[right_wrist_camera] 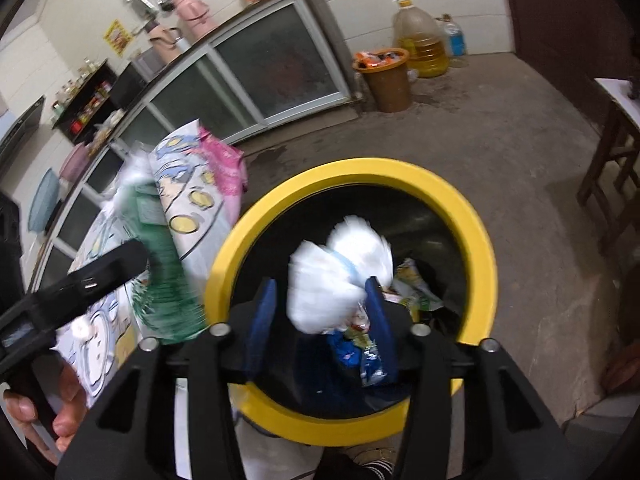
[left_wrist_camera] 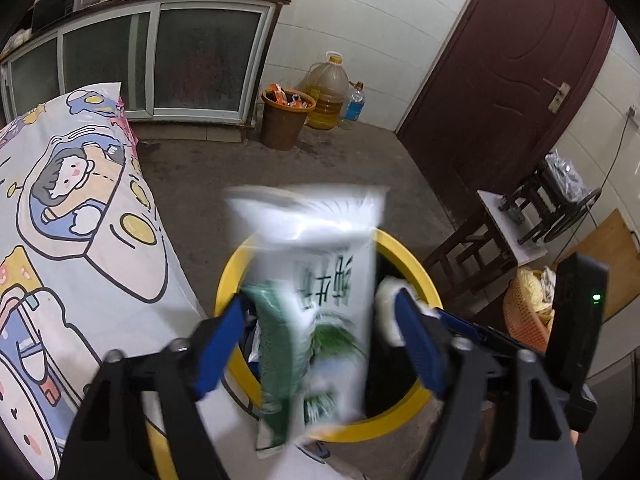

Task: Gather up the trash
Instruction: 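Open both tools to drop the carton and tissues into the bin, then move both tools back over the table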

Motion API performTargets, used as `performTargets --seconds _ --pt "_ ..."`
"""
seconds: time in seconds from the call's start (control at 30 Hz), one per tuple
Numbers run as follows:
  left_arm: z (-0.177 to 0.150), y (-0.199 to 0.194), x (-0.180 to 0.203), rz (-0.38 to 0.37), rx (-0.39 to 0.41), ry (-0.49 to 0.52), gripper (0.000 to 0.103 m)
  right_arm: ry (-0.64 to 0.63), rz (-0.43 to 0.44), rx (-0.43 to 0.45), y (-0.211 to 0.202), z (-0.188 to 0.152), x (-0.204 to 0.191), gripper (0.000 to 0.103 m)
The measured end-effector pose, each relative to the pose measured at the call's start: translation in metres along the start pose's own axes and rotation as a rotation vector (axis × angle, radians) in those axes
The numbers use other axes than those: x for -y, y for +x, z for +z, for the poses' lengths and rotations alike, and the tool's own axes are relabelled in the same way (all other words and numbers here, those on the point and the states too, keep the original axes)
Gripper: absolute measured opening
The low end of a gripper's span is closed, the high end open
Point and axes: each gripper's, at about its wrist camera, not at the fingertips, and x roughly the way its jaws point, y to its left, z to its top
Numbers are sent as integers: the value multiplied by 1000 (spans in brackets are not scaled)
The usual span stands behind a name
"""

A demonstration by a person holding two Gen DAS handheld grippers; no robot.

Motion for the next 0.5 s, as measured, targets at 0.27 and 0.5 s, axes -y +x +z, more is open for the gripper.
performTargets --seconds 0.27,0.5 --pt "-8 -26 -20 0 33 -54 87 38 -12 10 -14 -11 17 50" --pt "-27 -89 -49 43 119 -29 88 -26 60 61 -38 -31 -9 51"
